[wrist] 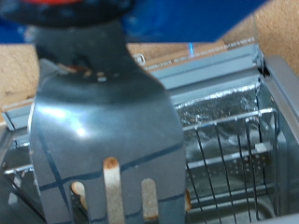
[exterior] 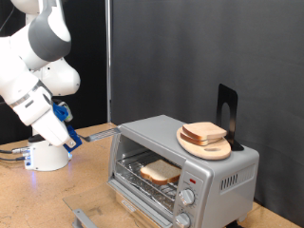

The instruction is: Make a piece of toast with the oven

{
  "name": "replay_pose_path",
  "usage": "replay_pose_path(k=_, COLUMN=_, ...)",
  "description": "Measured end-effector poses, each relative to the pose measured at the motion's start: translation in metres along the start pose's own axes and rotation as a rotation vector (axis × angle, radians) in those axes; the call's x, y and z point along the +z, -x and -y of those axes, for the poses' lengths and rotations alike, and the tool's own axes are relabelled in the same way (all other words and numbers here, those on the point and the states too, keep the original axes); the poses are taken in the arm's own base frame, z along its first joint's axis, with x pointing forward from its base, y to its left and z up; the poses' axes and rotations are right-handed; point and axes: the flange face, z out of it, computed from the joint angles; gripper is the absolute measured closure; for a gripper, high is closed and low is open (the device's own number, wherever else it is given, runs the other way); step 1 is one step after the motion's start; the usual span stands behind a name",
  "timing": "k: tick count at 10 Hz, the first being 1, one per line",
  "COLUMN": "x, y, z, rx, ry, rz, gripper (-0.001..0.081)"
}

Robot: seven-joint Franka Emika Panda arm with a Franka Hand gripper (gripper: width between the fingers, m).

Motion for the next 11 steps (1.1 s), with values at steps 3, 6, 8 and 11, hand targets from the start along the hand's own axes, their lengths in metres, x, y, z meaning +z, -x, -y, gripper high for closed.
replay_pose_path(k=3, x=0.005, y=-0.017, z=0.028, rx=0.002, ry=-0.114, rz=-0.072, gripper=0.0537)
replay_pose_path(k=6, x=0.015, y=-0.036, z=0.07, rx=-0.026, ry=-0.127, rz=-0.052, gripper=0.0537)
replay_pose_path(k=8, x=0.022, y=-0.048, z=0.099, rx=-0.022, ry=-0.117, rz=-0.049, gripper=0.0537)
replay_pose_path(k=11, x=0.034, y=-0.067, z=0.142, rx=-0.02, ry=-0.107, rz=-0.077, gripper=0.0537)
